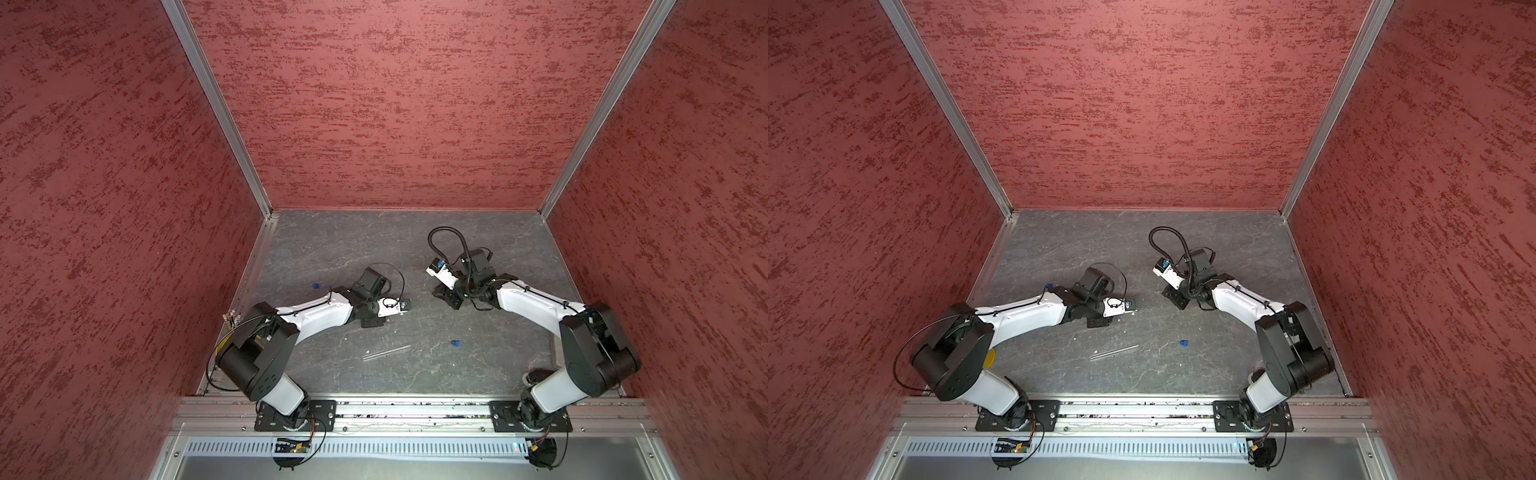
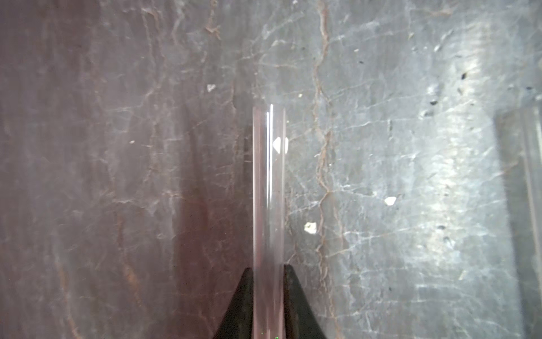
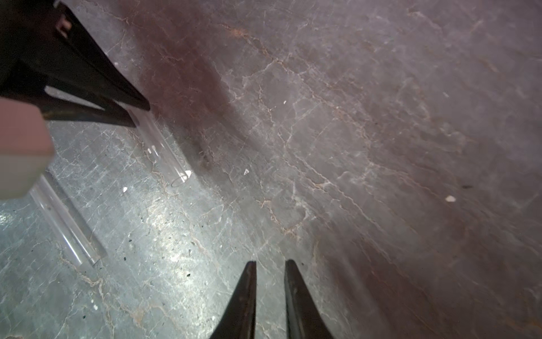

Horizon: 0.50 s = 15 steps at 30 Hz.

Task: Insert stoppers into test tubes
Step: Place the test tube at the center of the board.

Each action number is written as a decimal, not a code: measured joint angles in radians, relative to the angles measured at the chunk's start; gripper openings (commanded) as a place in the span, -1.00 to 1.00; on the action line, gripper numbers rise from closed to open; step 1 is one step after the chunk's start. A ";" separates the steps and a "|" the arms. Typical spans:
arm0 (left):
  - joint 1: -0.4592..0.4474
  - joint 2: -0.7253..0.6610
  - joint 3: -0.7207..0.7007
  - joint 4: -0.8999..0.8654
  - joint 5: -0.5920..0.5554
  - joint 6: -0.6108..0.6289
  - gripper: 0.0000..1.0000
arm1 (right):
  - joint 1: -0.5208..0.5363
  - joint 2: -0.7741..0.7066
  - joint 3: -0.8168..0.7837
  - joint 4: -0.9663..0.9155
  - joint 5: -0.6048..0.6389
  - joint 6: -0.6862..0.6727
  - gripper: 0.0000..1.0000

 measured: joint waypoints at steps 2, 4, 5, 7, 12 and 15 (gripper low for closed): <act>-0.003 0.022 0.013 -0.011 0.010 -0.010 -0.59 | -0.006 -0.021 -0.016 0.016 0.015 -0.001 -0.53; -0.005 0.039 0.031 -0.024 0.018 -0.018 -0.55 | -0.010 -0.040 -0.032 0.026 0.026 -0.001 -0.48; -0.005 0.048 0.041 -0.031 0.021 -0.021 -0.53 | -0.012 -0.048 -0.042 0.034 0.033 -0.001 -0.45; -0.005 0.066 0.058 -0.037 0.025 -0.028 -0.50 | -0.019 -0.061 -0.062 0.051 0.045 0.000 -0.42; -0.006 0.085 0.062 -0.045 0.030 -0.039 -0.38 | -0.032 -0.081 -0.100 0.078 0.066 0.004 -0.35; -0.009 0.085 0.062 -0.047 0.032 -0.049 -0.24 | -0.038 -0.103 -0.118 0.087 0.074 0.010 -0.30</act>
